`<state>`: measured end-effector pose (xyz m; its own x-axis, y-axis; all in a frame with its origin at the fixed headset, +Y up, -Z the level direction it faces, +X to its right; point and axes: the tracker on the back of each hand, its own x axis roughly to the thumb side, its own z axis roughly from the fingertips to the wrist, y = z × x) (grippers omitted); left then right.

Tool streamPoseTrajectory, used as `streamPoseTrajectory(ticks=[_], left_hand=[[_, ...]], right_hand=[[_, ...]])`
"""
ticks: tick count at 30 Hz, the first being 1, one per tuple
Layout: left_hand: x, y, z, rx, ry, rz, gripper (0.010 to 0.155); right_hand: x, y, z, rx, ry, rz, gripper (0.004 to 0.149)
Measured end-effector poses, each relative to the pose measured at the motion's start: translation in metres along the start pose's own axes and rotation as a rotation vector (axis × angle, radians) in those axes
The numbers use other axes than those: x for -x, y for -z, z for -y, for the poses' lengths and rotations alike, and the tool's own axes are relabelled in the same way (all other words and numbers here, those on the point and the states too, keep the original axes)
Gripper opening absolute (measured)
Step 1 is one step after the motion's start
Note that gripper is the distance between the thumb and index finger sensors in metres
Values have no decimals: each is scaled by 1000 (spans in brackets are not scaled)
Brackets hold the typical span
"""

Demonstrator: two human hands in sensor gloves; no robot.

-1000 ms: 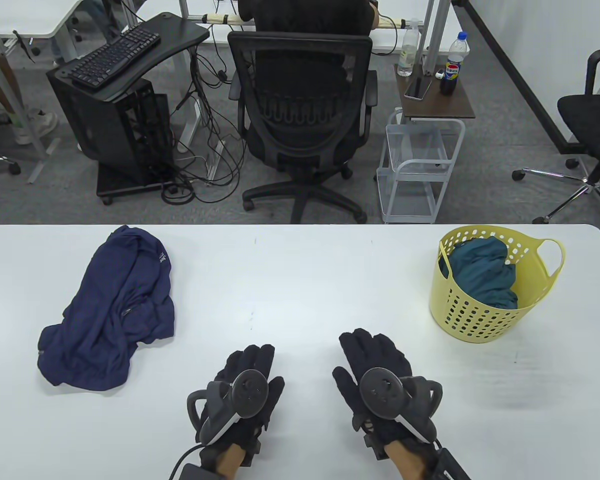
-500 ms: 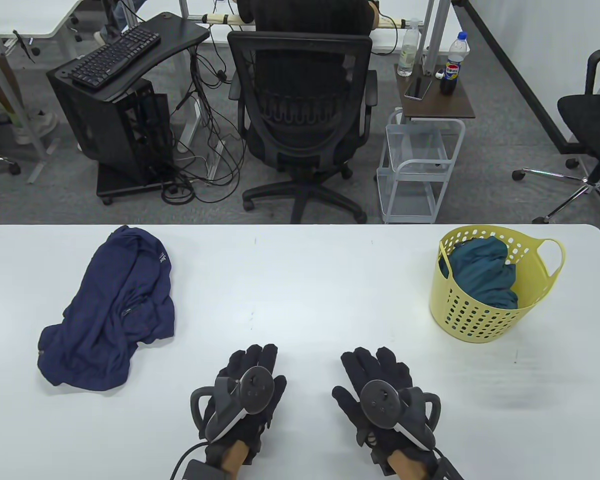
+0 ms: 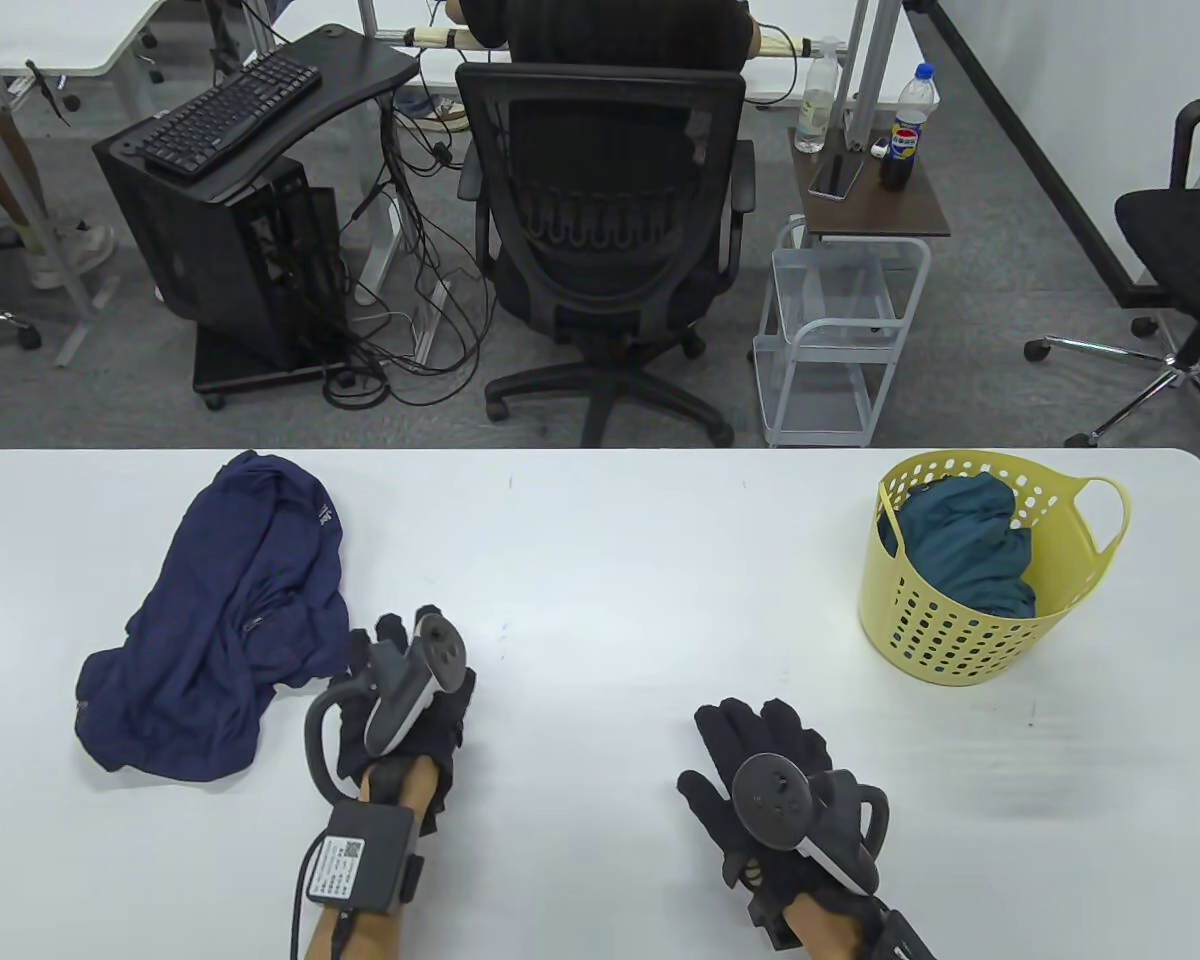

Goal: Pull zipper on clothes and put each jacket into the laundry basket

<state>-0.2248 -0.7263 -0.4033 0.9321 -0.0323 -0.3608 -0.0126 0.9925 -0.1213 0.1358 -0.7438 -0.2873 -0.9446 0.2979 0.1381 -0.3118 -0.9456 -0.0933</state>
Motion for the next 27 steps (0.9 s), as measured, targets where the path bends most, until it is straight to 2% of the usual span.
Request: streamPoseTrajectory(ticks=[3, 6, 9, 11, 14, 17, 20, 22, 24, 27], left_hand=[[26, 36, -10, -13, 31, -107, 90], [50, 63, -12, 42, 25, -196, 96], [79, 88, -4, 114, -23, -288, 101], [95, 100, 11, 156, -48, -340, 103], [110, 110, 32, 202, -27, -383, 107], [123, 116, 48, 231, -88, -403, 109], [127, 117, 44, 164, -99, -406, 111], [132, 120, 37, 196, -33, -413, 112], [137, 121, 33, 178, -77, -414, 112], [144, 121, 27, 145, -31, -415, 105]], right_hand=[[0, 1, 0, -3, -3, -3, 68], [0, 0, 0, -1, -10, -3, 68], [0, 0, 0, -1, -18, -5, 68], [0, -1, 0, -5, -23, 0, 68], [1, -1, -2, -20, -28, -2, 68], [4, 0, -3, -26, -27, -13, 68], [5, -1, -3, -26, -29, -17, 68], [5, -1, -3, -25, -27, -18, 68], [4, -1, -3, -21, -27, -17, 68], [3, -2, -2, -20, -30, -12, 68]])
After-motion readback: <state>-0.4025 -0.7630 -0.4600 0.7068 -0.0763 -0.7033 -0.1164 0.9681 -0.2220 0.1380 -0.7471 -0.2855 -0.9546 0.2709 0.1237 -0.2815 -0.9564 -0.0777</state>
